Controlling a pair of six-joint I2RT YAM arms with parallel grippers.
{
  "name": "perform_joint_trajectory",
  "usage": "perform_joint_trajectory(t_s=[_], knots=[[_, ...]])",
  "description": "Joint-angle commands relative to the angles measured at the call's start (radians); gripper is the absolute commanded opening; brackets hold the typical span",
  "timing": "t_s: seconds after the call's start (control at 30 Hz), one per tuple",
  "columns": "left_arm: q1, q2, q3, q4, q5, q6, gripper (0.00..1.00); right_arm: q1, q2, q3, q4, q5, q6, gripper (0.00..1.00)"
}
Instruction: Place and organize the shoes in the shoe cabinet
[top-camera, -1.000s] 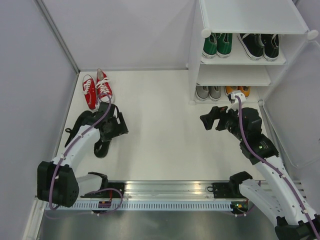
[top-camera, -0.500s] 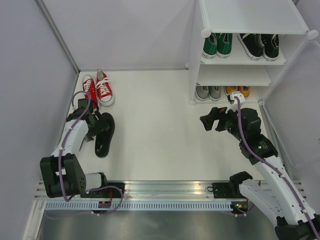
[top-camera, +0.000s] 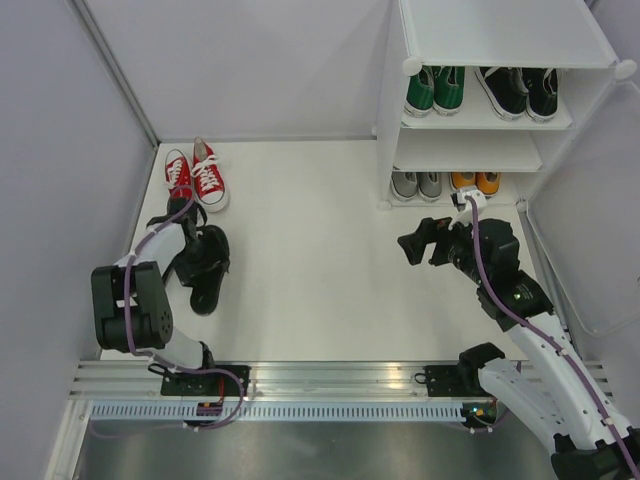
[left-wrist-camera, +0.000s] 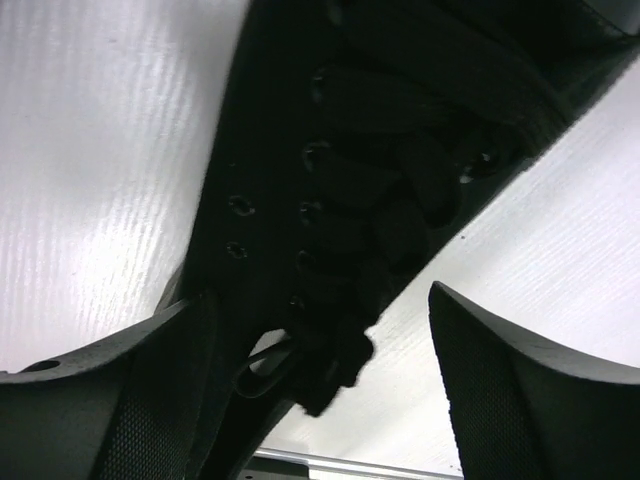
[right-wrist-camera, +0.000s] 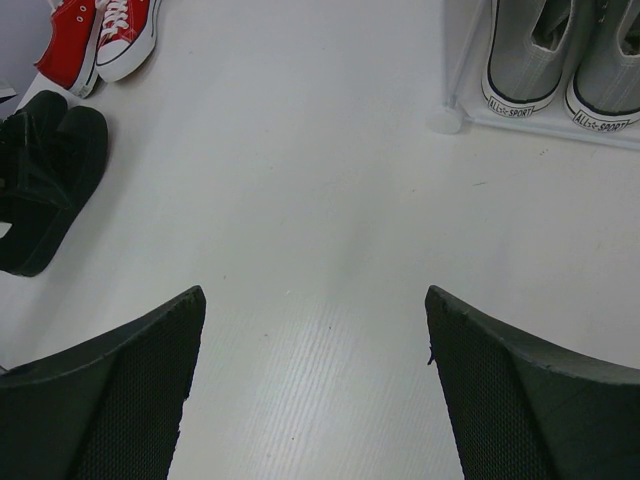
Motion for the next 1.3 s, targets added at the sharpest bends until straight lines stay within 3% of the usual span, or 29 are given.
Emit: perform_joint_trajectory(t_s=[0.0, 0.27, 0.43, 0.57, 0.77, 1.0, 1.1, 1.27], knots=[[-0.071, 0.053, 0.002, 0.046, 0.231, 0.005, 0.86, 0.007, -0.012, -0.010, 0.039, -0.015, -0.007, 0.93], [-0.394, 0.107, 0.078, 0.134, 0.303, -0.178, 0.71, 0.010, -0.004, -0.008, 0.041, -0.030, 0.004, 0.93], [-0.587, 0.141, 0.179, 0.164, 0.289, -0.290, 0.70, 0.009, 0.016, -0.003, 0.039, -0.061, 0.013, 0.93], [-0.666, 0.142, 0.229, 0.165, 0.261, -0.330, 0.70, 0.009, 0.037, 0.003, 0.039, -0.107, 0.011, 0.92], [-0.671, -0.034, 0.167, 0.140, 0.105, -0.370, 0.74, 0.017, 0.091, 0.003, 0.052, -0.233, -0.004, 0.87], [-0.654, -0.212, 0.111, 0.079, 0.034, -0.364, 0.82, 0.180, 0.240, 0.030, 0.061, -0.198, -0.062, 0.83], [-0.590, -0.293, 0.081, 0.053, 0.025, -0.332, 0.85, 0.285, 0.347, 0.070, 0.075, -0.152, -0.108, 0.81], [-0.366, -0.425, 0.022, 0.008, 0.042, -0.244, 0.86, 0.405, 0.574, 0.185, 0.081, -0.139, -0.203, 0.79]])
